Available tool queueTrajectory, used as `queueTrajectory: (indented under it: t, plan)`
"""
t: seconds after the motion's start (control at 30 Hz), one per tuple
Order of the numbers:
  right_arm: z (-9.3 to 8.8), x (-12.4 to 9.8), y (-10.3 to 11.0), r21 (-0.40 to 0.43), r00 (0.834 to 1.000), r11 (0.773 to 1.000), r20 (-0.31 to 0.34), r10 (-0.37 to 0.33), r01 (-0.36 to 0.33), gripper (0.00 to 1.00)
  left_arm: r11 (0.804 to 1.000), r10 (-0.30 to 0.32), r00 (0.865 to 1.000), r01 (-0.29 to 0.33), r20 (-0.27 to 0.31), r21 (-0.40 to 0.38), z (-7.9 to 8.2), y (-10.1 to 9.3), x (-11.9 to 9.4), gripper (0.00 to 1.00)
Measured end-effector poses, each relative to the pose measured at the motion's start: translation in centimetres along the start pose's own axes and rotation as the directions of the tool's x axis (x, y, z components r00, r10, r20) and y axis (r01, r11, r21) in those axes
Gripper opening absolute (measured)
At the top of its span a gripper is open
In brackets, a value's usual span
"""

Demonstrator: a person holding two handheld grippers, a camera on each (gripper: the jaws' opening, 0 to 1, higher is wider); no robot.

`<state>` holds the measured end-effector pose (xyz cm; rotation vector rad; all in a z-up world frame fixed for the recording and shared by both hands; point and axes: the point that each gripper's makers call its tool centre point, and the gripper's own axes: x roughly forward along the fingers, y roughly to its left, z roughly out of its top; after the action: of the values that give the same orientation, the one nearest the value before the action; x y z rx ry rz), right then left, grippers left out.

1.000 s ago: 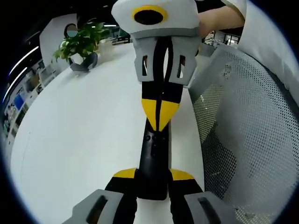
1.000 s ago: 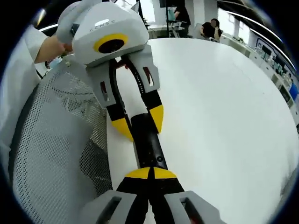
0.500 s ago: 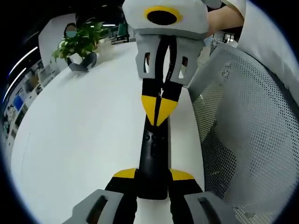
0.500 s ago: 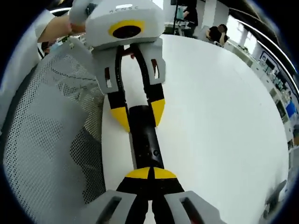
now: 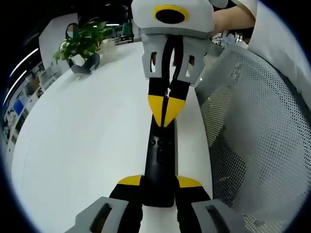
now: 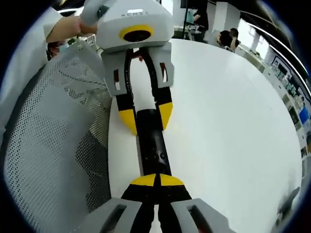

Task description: Press the specified remote control buttons in sequence, fully releasing each button before pressing the next.

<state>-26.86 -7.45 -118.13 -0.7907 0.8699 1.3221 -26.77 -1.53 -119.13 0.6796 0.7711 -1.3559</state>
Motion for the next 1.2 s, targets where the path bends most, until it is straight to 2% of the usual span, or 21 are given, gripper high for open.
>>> queueTrajectory:
  t: [0.37, 0.5, 0.6, 0.67, 0.73, 0.77, 0.83, 0.93, 1.0, 1.13, 1.2]
  plan:
    - [-0.4, 0.0, 0.0, -0.044, 0.999, 0.999, -0.024, -0.03, 0.029, 0.0, 1.0, 0.0, 1.0, 0.0, 0.004, -0.002, 0.0, 0.0, 0.0, 0.24]
    - [-0.3, 0.1, 0.0, -0.106, 0.997, 0.992, -0.024, -0.071, 0.068, 0.0, 1.0, -0.002, 1.0, 0.002, -0.014, 0.003, 0.0, 0.1, 0.1, 0.24]
    - [-0.3, 0.0, -0.1, -0.094, 0.997, 0.993, -0.012, -0.076, 0.075, 0.0, 1.0, -0.002, 1.0, 0.002, -0.02, 0.004, 0.0, 0.1, 0.1, 0.24]
    - [-0.3, 0.0, -0.2, -0.065, 0.997, 0.995, 0.004, -0.072, 0.072, 0.0, 1.0, -0.001, 1.0, 0.001, -0.016, 0.001, 0.0, 0.1, 0.0, 0.24]
    - [-0.2, 0.0, -0.3, -0.01, 0.997, 0.998, 0.038, -0.067, 0.068, 0.0, 1.0, 0.0, 1.0, 0.0, -0.014, -0.002, 0.0, 0.1, 0.0, 0.24]
    - [-0.2, -0.1, -0.3, 0.043, 0.995, 0.997, 0.065, -0.069, 0.067, 0.0, 1.0, 0.001, 1.0, -0.001, -0.015, -0.003, 0.0, 0.1, 0.1, 0.24]
    - [-0.1, -0.2, -0.3, 0.116, 0.991, 0.991, 0.109, -0.073, 0.06, 0.0, 1.0, 0.001, 1.0, -0.001, -0.018, -0.001, 0.0, 0.1, 0.1, 0.24]
    - [-0.1, -0.3, -0.4, 0.21, 0.989, 0.977, 0.132, -0.071, 0.042, 0.0, 1.0, 0.0, 1.0, 0.0, -0.022, 0.002, 0.0, 0.0, 0.0, 0.24]
    - [0.0, -0.3, -0.4, 0.195, 0.989, 0.98, 0.131, -0.071, 0.044, 0.0, 1.0, 0.001, 1.0, -0.001, -0.024, 0.002, 0.0, 0.0, 0.0, 0.24]
    - [0.2, 0.0, -0.2, 0.076, 0.991, 0.994, 0.103, -0.089, 0.081, 0.0, 1.0, 0.001, 1.0, -0.001, -0.022, -0.001, 0.0, 0.1, 0.0, 0.24]
    - [0.6, 0.2, 0.0, 0.063, 0.991, 0.995, 0.106, -0.079, 0.073, 0.0, 1.0, 0.001, 1.0, -0.001, -0.022, 0.0, 0.0, 0.1, 0.0, 0.24]
